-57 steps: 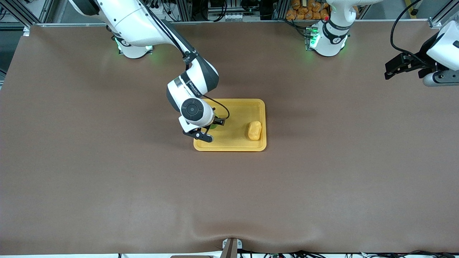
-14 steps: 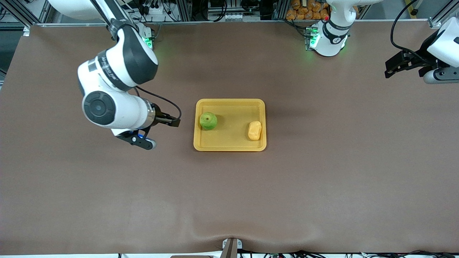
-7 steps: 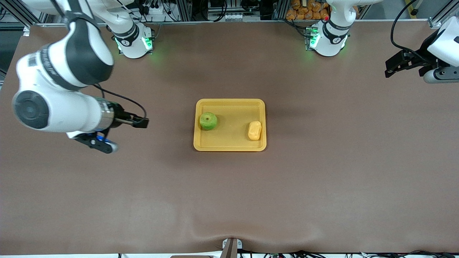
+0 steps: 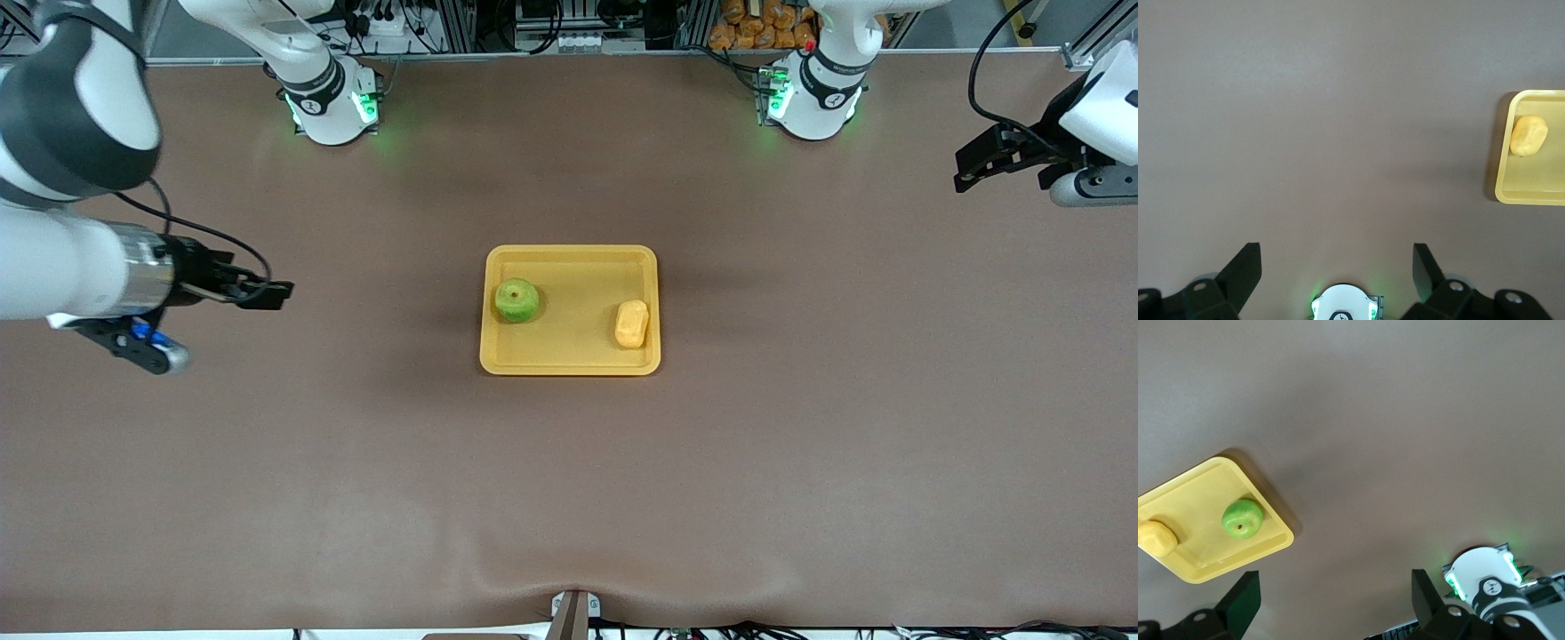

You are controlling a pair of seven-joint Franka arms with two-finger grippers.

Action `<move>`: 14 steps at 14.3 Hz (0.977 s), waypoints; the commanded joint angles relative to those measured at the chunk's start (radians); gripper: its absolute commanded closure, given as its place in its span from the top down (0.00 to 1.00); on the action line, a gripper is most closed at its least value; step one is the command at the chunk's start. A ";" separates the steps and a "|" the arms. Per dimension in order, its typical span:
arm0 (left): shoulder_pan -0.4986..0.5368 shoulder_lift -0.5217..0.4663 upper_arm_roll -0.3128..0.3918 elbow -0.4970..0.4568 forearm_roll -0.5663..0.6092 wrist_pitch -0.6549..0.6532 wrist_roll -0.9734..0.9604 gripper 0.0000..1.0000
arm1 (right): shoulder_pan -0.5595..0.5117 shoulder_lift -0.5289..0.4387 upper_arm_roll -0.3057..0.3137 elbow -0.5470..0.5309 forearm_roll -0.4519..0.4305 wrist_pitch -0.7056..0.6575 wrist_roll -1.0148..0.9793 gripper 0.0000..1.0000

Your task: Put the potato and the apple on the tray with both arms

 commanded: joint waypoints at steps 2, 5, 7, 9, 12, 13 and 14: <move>0.002 -0.024 0.002 -0.008 -0.017 -0.012 0.015 1.00 | -0.087 -0.035 0.016 0.001 -0.047 -0.017 -0.183 1.00; 0.002 -0.024 0.002 -0.008 -0.017 -0.012 0.015 1.00 | -0.095 -0.071 0.016 0.000 -0.141 -0.014 -0.372 1.00; 0.002 -0.024 0.002 -0.006 -0.017 -0.012 0.015 1.00 | -0.124 -0.098 0.016 -0.009 -0.152 -0.003 -0.435 1.00; 0.002 -0.024 0.002 -0.008 -0.017 -0.012 0.016 1.00 | -0.129 -0.140 0.019 -0.026 -0.184 0.015 -0.466 1.00; 0.002 -0.024 0.002 -0.008 -0.017 -0.012 0.016 1.00 | -0.138 -0.238 0.021 -0.164 -0.198 0.118 -0.540 1.00; 0.002 -0.024 0.002 -0.008 -0.017 -0.012 0.016 1.00 | -0.138 -0.262 0.018 -0.201 -0.198 0.142 -0.576 1.00; 0.000 -0.024 0.002 -0.008 -0.018 -0.012 0.016 1.00 | -0.138 -0.287 0.017 -0.235 -0.198 0.167 -0.580 1.00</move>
